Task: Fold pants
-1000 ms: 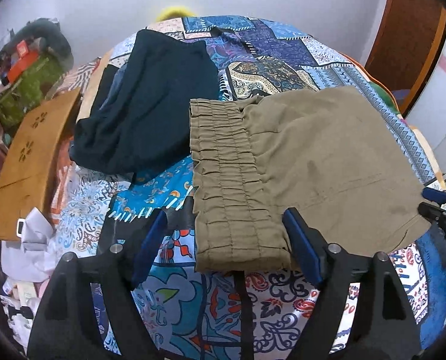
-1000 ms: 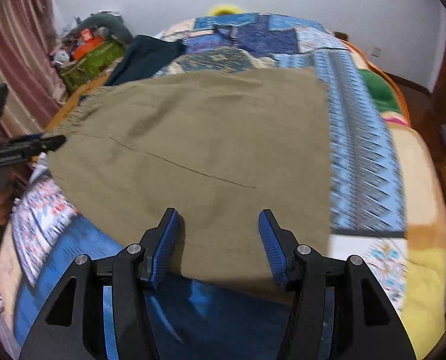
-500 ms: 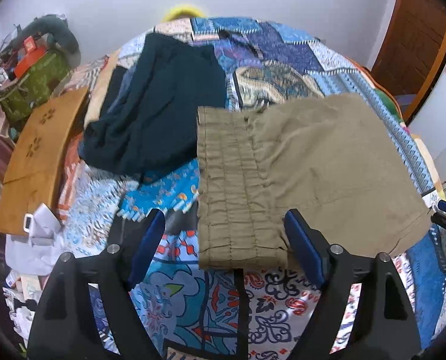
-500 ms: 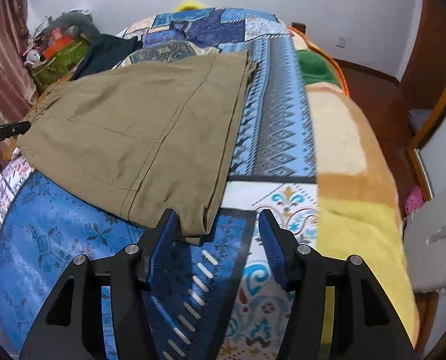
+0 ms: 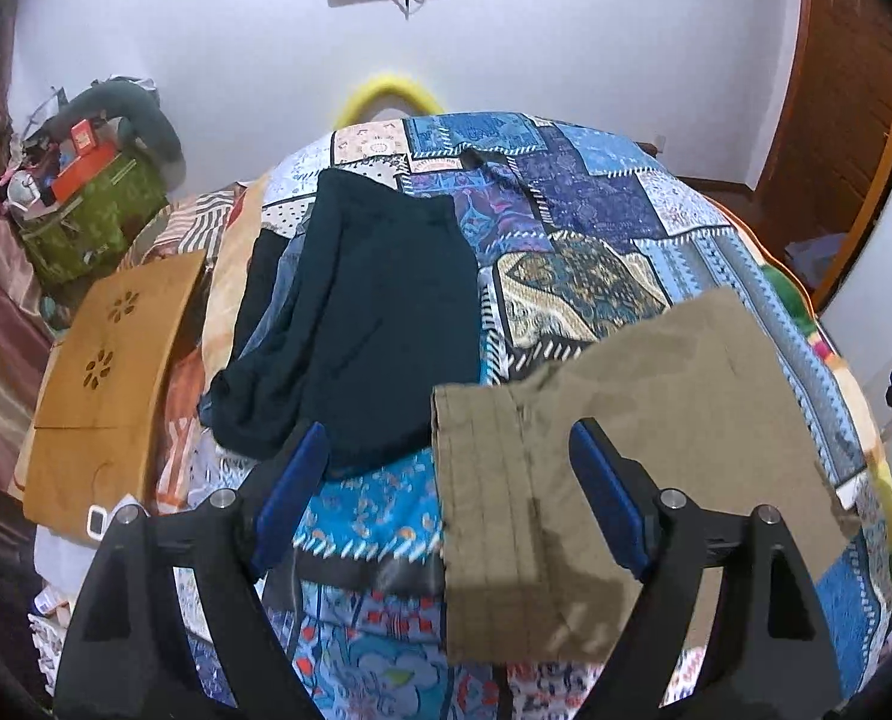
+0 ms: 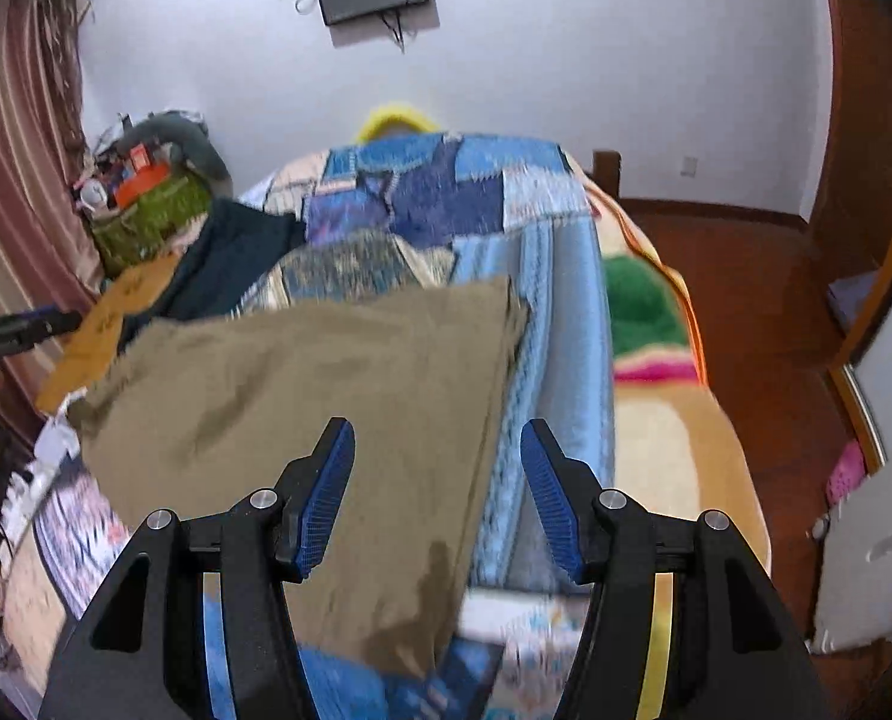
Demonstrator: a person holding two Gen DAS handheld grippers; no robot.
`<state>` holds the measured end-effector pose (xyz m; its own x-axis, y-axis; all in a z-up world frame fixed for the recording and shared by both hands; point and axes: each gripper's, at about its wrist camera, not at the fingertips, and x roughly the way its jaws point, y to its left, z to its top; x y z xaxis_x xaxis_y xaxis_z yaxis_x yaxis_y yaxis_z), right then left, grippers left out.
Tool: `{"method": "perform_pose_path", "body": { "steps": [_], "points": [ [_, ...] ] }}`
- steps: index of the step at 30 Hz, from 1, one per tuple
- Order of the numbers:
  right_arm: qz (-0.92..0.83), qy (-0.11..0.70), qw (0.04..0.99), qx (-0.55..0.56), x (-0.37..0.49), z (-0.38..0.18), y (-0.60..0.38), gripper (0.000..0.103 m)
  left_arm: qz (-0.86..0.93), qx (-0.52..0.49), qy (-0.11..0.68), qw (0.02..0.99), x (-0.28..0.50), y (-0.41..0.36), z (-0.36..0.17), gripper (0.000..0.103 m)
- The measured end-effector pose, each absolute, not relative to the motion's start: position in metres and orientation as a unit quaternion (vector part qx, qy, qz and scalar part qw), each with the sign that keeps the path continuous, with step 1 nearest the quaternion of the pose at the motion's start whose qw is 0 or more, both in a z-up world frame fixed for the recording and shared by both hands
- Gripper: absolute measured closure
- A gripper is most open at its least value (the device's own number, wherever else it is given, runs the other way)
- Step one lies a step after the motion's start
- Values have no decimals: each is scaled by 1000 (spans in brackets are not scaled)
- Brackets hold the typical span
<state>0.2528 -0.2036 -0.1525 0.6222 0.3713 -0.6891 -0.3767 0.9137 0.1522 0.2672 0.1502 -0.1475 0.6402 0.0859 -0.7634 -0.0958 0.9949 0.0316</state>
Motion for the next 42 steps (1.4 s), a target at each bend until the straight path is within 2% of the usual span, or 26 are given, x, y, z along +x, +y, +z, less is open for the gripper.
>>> {"method": "perform_pose_path", "body": {
  "steps": [10, 20, 25, 27, 29, 30, 32, 33, 37, 42],
  "points": [
    [216, 379, 899, -31, 319, -161, -180, 48, 42, -15, 456, 889, 322, 158, -179, 19],
    [199, 448, 872, -12, 412, -223, -164, 48, 20, -46, 511, 858, 356, 171, -233, 19],
    [188, 477, 858, -6, 444, -251, -158, 48, -1, -78, 517, 852, 359, 179, -244, 19],
    [185, 490, 852, -9, 453, -261, -155, 52, -5, -89, 518, 851, 359, 182, -247, 19],
    [184, 501, 846, -10, 459, -270, -154, 65, 1, -93, 515, 852, 357, 184, -248, 20],
    [182, 502, 846, -12, 459, -272, -154, 68, 14, -94, 508, 856, 356, 185, -248, 22],
    [177, 502, 846, -16, 460, -273, -155, 83, 38, -100, 493, 863, 351, 189, -246, 30],
    [174, 504, 846, -22, 460, -275, -155, 87, 48, -108, 487, 865, 349, 191, -246, 30],
    [173, 509, 843, -21, 463, -280, -158, 92, 72, -131, 479, 865, 344, 198, -251, 31],
    [166, 512, 842, -35, 465, -280, -154, 92, 69, -115, 488, 862, 345, 194, -245, 31]
  ]
}}
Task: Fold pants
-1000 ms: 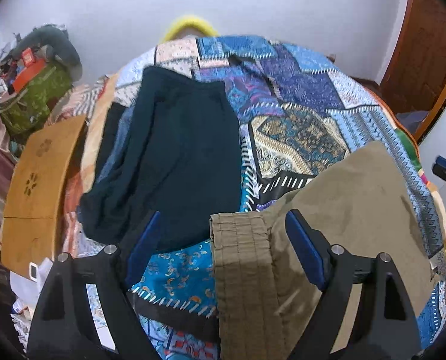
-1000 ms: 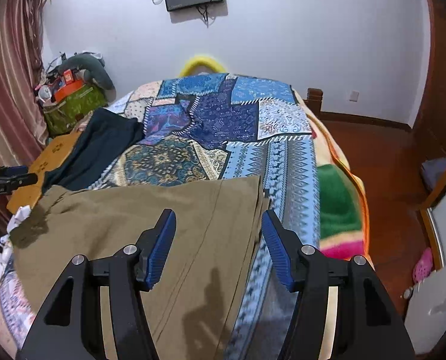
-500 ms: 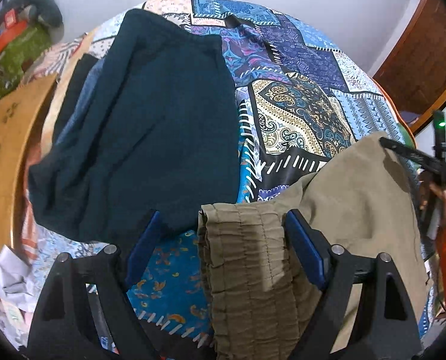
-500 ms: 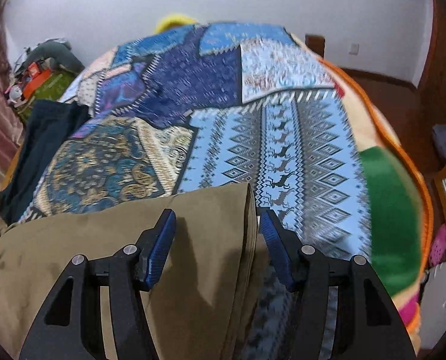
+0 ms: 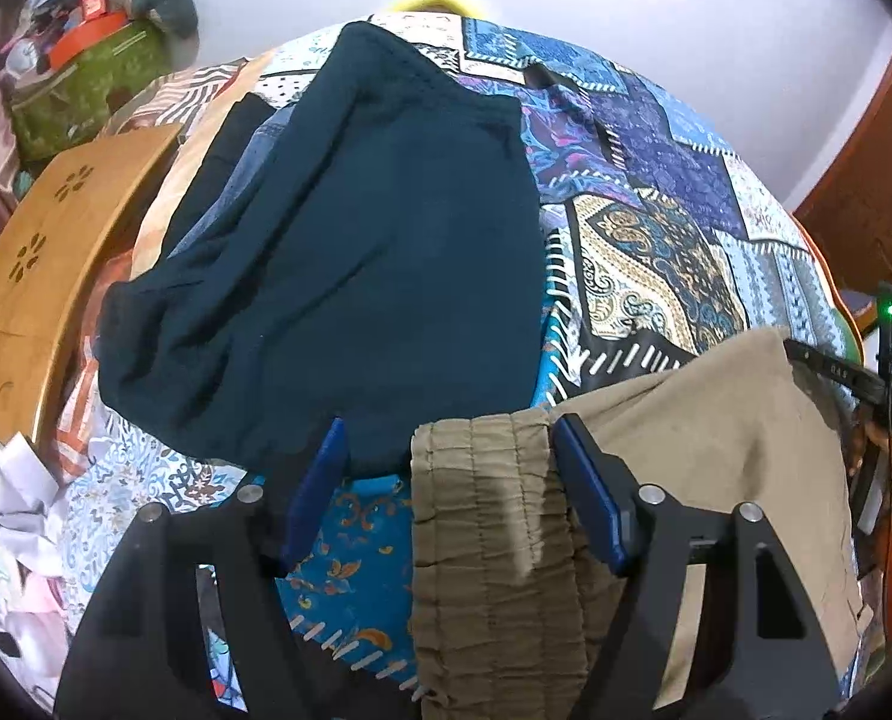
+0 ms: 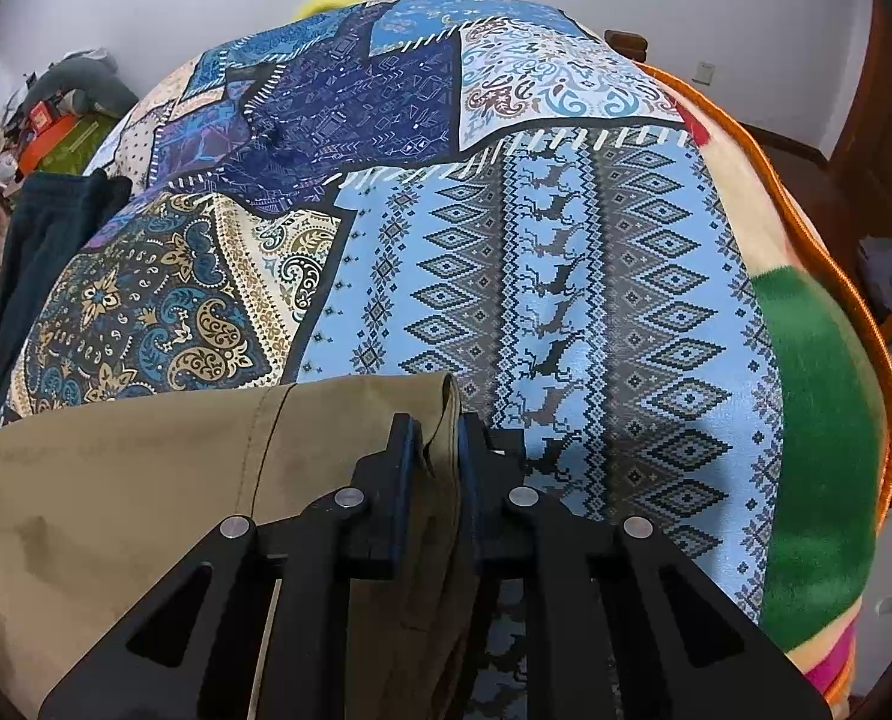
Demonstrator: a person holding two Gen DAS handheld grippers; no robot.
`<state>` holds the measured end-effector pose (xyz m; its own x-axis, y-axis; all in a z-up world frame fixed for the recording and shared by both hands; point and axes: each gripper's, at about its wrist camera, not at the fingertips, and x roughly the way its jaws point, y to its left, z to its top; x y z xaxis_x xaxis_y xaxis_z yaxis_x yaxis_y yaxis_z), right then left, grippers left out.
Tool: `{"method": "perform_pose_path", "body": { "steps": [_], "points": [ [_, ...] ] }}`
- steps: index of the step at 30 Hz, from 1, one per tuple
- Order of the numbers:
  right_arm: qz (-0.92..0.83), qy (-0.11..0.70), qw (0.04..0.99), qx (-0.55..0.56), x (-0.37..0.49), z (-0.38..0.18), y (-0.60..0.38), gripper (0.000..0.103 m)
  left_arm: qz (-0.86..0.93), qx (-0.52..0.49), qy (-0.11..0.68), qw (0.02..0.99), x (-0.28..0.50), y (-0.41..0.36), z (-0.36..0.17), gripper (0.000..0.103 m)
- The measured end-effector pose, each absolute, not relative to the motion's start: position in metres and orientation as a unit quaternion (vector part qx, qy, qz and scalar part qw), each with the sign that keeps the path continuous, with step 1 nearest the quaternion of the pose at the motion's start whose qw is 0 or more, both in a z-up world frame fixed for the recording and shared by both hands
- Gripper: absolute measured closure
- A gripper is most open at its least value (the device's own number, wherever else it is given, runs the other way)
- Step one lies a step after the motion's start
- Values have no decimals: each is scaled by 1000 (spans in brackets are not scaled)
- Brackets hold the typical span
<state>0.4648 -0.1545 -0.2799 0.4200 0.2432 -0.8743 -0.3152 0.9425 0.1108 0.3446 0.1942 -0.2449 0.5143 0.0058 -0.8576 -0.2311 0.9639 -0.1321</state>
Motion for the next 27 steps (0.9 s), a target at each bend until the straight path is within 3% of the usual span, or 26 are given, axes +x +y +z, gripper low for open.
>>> {"method": "perform_pose_path", "body": {
  "steps": [9, 17, 22, 27],
  "points": [
    [183, 479, 857, -50, 440, -237, -145, 84, 55, -78, 478, 873, 328, 188, -207, 31],
    [291, 421, 858, -47, 389, -175, -105, 57, 8, -45, 467, 883, 326, 156, -187, 23],
    [344, 431, 834, -26, 376, -171, -70, 49, -11, -29, 477, 878, 336, 139, -191, 17],
    [375, 477, 795, -23, 377, -202, -30, 46, -15, -21, 510, 860, 351, 135, -213, 17]
  ]
}}
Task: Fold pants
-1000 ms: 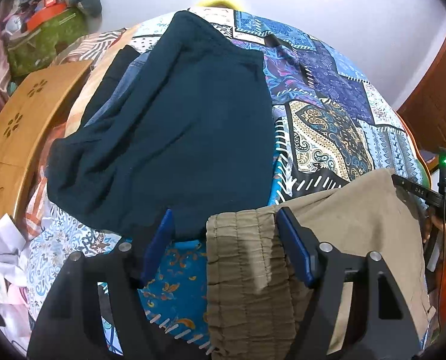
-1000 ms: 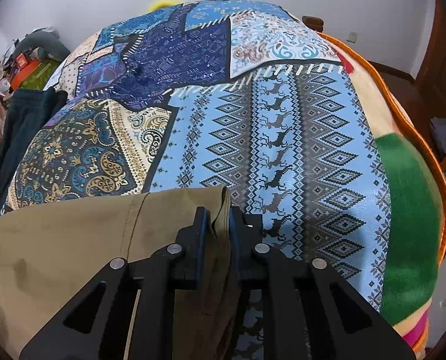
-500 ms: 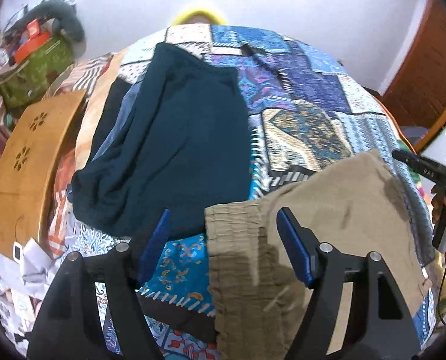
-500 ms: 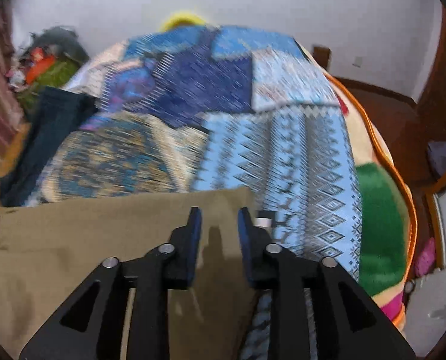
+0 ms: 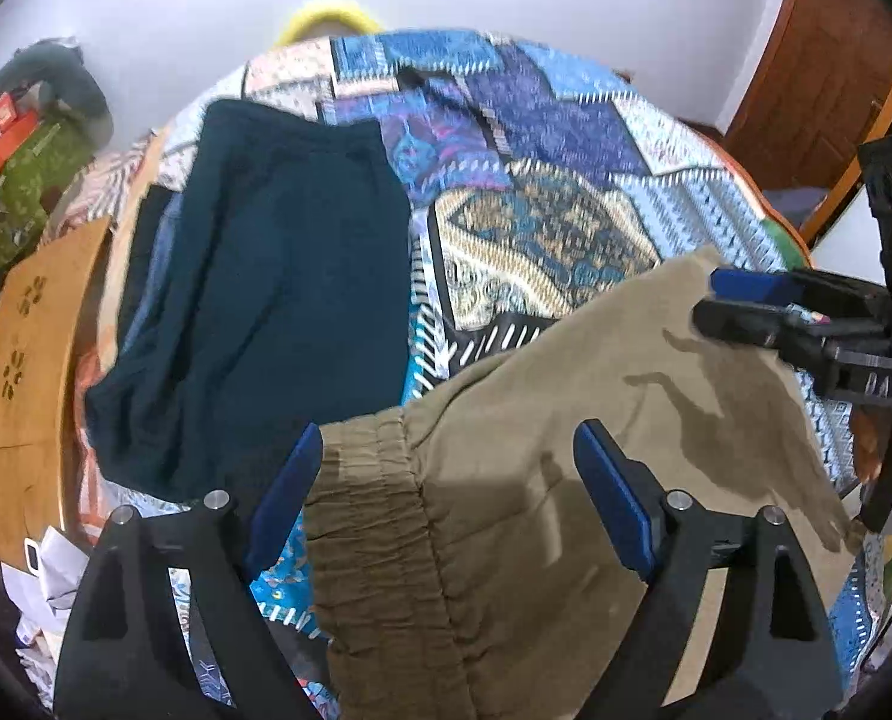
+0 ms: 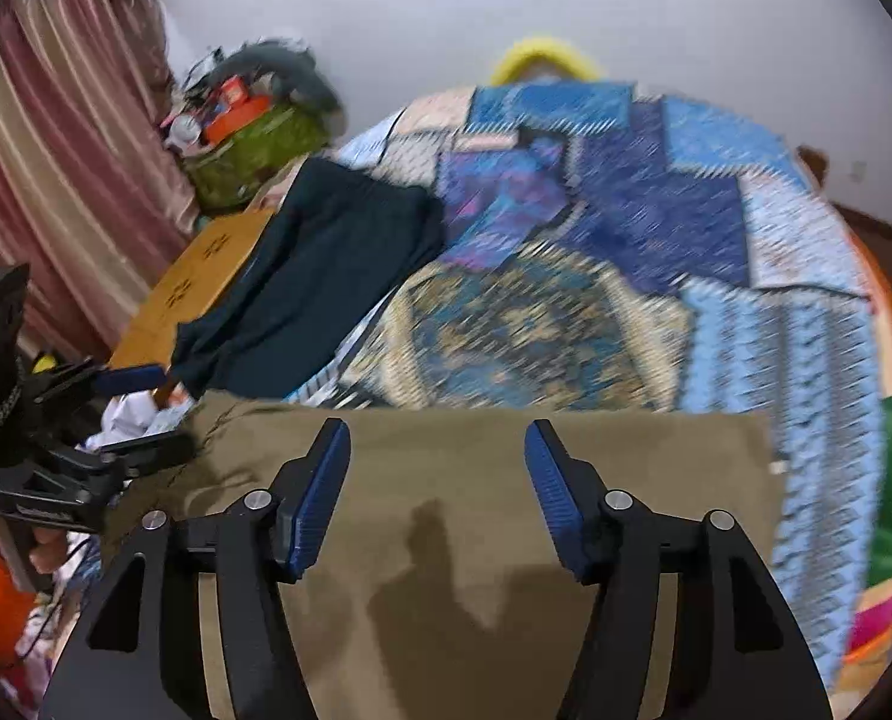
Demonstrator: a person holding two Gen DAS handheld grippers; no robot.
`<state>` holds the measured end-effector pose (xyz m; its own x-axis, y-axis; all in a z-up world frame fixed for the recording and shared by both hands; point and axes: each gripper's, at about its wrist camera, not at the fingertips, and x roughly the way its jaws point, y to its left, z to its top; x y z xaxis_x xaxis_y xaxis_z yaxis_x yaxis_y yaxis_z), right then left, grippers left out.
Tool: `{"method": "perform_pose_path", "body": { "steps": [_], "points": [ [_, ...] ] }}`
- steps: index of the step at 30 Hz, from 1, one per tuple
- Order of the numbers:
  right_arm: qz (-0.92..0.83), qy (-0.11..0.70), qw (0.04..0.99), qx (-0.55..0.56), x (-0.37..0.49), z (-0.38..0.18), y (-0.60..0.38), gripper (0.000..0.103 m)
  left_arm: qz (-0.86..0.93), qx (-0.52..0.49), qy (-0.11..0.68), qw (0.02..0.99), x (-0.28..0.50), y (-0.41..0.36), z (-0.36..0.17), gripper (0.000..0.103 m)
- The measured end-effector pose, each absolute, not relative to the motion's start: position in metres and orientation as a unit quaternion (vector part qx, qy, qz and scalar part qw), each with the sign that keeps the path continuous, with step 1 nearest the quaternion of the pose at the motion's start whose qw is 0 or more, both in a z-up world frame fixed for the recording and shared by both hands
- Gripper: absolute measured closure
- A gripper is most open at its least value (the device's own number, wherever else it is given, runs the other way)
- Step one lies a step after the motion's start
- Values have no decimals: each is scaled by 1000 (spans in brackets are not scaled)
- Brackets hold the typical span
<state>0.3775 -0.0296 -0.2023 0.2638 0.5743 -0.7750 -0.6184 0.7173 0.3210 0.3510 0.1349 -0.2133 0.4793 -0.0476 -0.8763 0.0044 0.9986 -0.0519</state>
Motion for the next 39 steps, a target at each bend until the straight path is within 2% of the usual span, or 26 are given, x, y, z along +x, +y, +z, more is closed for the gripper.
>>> {"method": "perform_pose_path", "body": {
  "steps": [6, 9, 11, 20, 39],
  "points": [
    [378, 556, 739, -39, 368, -254, -6, 44, -17, -6, 551, 835, 352, 132, -246, 17],
    [386, 553, 735, -75, 354, -265, -7, 39, -19, 26, 549, 835, 342, 126, -251, 14],
    [388, 545, 737, -97, 345, -263, -9, 36, -21, 47, 544, 837, 332, 121, -250, 12],
    [359, 544, 749, -118, 317, -256, -55, 34, -19, 41, 532, 845, 299, 118, -239, 12],
    [294, 540, 788, -42, 251, -239, -148, 34, 23, 22, 510, 859, 223, 119, -215, 11]
  ]
}}
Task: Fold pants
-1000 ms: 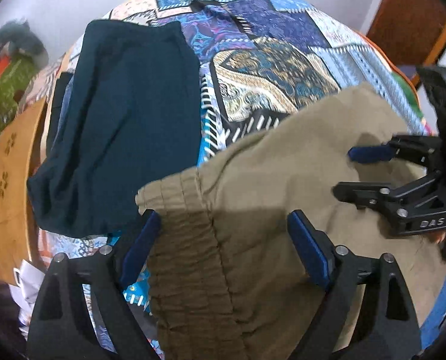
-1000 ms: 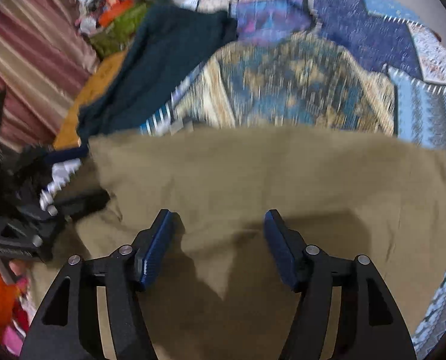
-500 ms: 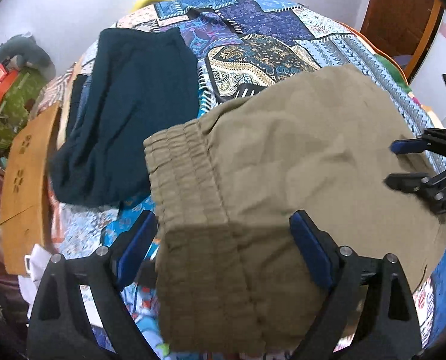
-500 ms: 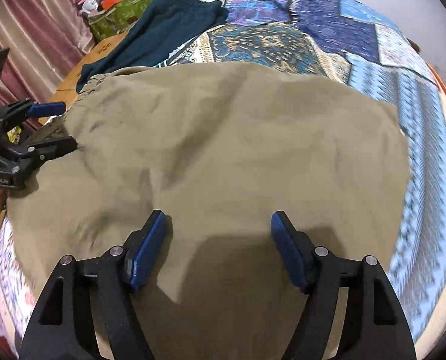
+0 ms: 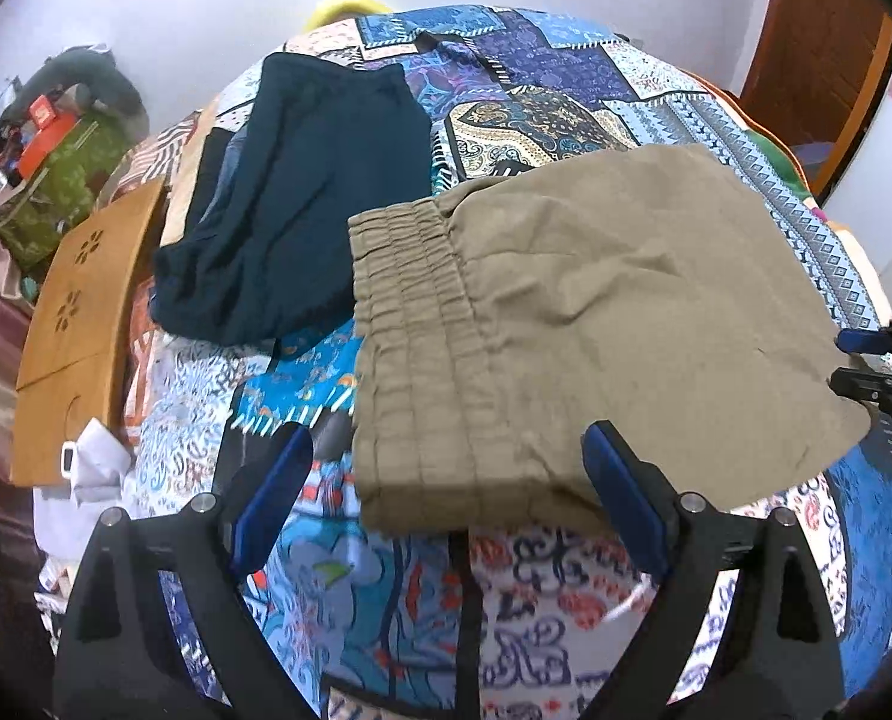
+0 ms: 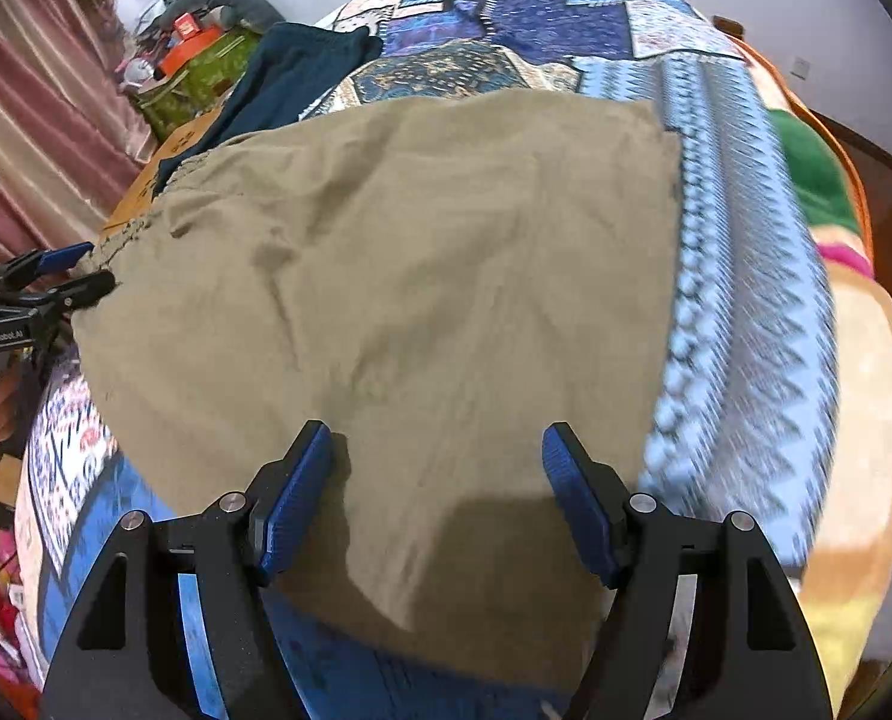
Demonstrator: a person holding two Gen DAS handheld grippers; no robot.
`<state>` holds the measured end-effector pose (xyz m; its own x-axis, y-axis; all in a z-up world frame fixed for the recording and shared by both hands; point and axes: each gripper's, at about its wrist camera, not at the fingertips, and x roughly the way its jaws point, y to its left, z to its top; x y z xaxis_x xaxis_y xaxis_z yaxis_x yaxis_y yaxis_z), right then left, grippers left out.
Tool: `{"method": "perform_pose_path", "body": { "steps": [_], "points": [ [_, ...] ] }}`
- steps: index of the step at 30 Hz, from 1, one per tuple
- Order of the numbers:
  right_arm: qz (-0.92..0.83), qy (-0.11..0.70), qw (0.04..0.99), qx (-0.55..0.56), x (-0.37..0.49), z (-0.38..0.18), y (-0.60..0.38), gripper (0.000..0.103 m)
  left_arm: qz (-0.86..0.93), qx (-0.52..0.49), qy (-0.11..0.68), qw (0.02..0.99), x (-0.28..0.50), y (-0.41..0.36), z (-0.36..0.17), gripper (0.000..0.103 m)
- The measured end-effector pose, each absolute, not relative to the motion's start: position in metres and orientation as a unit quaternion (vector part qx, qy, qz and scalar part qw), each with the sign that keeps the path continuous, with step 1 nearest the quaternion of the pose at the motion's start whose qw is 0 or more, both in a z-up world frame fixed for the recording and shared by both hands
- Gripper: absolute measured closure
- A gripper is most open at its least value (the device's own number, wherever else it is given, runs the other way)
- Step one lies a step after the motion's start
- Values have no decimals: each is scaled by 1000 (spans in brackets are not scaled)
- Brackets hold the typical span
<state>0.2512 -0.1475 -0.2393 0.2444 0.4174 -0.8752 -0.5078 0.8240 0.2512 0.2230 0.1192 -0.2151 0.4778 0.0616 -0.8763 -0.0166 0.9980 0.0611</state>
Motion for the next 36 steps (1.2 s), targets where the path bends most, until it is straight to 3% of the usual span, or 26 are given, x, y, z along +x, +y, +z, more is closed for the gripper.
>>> {"method": "perform_pose_path", "body": {
  "steps": [10, 20, 33, 36],
  "points": [
    [287, 500, 817, -31, 236, -207, -153, 34, 40, -14, 487, 872, 195, 125, -190, 11],
    [329, 423, 844, -22, 227, -169, -113, 34, 11, -118, 481, 869, 186, 131, -184, 10],
    [335, 485, 805, -64, 239, -231, -61, 34, -49, -229, 532, 814, 196, 127, -234, 10],
    [343, 482, 804, -62, 236, -234, -65, 34, -60, -258, 530, 806, 201, 131, -238, 6]
  ]
}}
